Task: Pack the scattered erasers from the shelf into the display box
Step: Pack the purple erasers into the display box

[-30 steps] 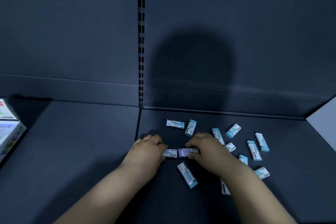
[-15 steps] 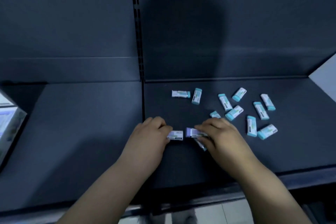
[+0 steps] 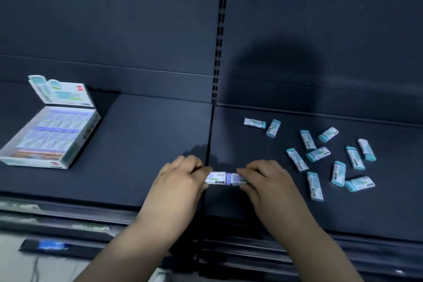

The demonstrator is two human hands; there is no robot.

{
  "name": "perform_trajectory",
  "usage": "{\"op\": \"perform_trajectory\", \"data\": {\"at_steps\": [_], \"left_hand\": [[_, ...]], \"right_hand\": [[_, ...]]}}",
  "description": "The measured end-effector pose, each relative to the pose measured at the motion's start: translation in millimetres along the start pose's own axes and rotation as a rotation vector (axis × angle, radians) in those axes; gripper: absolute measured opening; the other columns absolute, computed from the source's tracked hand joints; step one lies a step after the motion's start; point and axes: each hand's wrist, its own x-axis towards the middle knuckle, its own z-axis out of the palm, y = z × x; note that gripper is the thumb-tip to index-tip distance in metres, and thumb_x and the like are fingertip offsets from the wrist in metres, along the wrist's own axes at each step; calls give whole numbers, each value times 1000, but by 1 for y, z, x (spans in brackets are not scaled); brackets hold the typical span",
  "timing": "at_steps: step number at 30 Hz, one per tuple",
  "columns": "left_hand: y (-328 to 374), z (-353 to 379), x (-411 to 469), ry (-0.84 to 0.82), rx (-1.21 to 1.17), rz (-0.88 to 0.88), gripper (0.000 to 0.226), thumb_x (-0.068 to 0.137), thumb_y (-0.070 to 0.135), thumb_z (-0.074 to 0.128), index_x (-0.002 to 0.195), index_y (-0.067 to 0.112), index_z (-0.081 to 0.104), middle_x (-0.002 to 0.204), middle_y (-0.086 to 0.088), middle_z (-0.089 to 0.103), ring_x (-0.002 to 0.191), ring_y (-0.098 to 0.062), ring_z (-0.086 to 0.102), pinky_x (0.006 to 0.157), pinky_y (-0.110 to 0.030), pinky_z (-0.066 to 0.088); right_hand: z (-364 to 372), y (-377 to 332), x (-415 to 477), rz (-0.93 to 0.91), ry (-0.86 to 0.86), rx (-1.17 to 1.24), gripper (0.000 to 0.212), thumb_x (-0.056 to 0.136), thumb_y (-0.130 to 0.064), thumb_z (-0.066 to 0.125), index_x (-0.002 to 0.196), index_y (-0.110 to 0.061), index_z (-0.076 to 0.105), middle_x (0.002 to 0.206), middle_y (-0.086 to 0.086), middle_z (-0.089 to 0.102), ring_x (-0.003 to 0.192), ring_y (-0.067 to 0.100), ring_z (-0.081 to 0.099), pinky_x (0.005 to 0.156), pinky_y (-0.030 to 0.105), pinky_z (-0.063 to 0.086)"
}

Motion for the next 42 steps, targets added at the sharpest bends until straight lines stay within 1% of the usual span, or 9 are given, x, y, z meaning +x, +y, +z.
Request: {"op": "perform_trajectory", "data": {"at_steps": [7,12,15,19,25,30,37,40,42], "left_hand": [[-65,-28,-22,121,13,32,40,59,18,86,96,20,73,85,5,62,80,-14,43,60,-30,45],[-165,-60,-30,139,-27,80,28,69,17,68,97,15,73,84,1,63,71,-24,58,58,-32,50],[-222,-82,-36,111,-42,81,32,66,6,79,96,12,72,83,0,63,68,-24,60,59,-30,48],[-280,-105,-49,52,-38,77,36,60,7,86,93,12,72,82,1,63,68,-22,61,56,-32,51],[-314,-117,-58,32,-60,45,32,61,7,85,90,13,73,83,2,65,69,-21,64,57,-31,53],[-328,-119,-61,-53,-29,8,24,63,21,67,87,20,72,79,7,65,65,-20,63,56,-29,51],[-340,-129,-68,-128,80,17,27,53,24,86,77,28,74,71,12,66,62,-18,65,52,-27,46],[-344,-131,-65,-153,74,47,17,55,28,69,71,30,72,69,15,64,61,-14,62,48,-25,45],[-347,-131,-65,-192,68,66,18,53,22,76,69,29,71,69,15,62,61,-12,60,49,-24,46]], "right_hand": [[20,-66,23,-22,77,27,27,72,-13,77,98,-14,71,89,-2,62,80,21,59,65,36,53],[56,-143,72,-9,118,78,31,71,-9,78,100,-14,70,91,-3,62,83,20,59,69,36,54],[76,-195,101,20,118,106,31,72,-9,77,102,-14,70,91,-4,62,84,19,58,70,34,54],[97,-246,131,15,96,117,28,74,-13,72,102,-14,70,89,-4,62,82,19,58,69,29,53],[111,-274,153,-1,-6,116,28,72,-19,66,99,-15,71,87,-5,62,79,19,60,64,29,54],[121,-277,162,-30,-117,154,27,74,-18,72,101,-18,69,91,-7,63,84,18,59,69,33,55],[119,-290,174,-105,-216,54,26,66,-25,80,91,-25,71,84,-10,63,79,17,60,64,31,52],[118,-300,178,-112,-278,20,26,84,-24,63,110,-25,65,104,-6,60,100,20,51,84,33,43],[117,-307,178,-93,-315,-7,30,89,-19,52,117,-26,59,113,-5,55,108,19,44,90,31,38]]}}
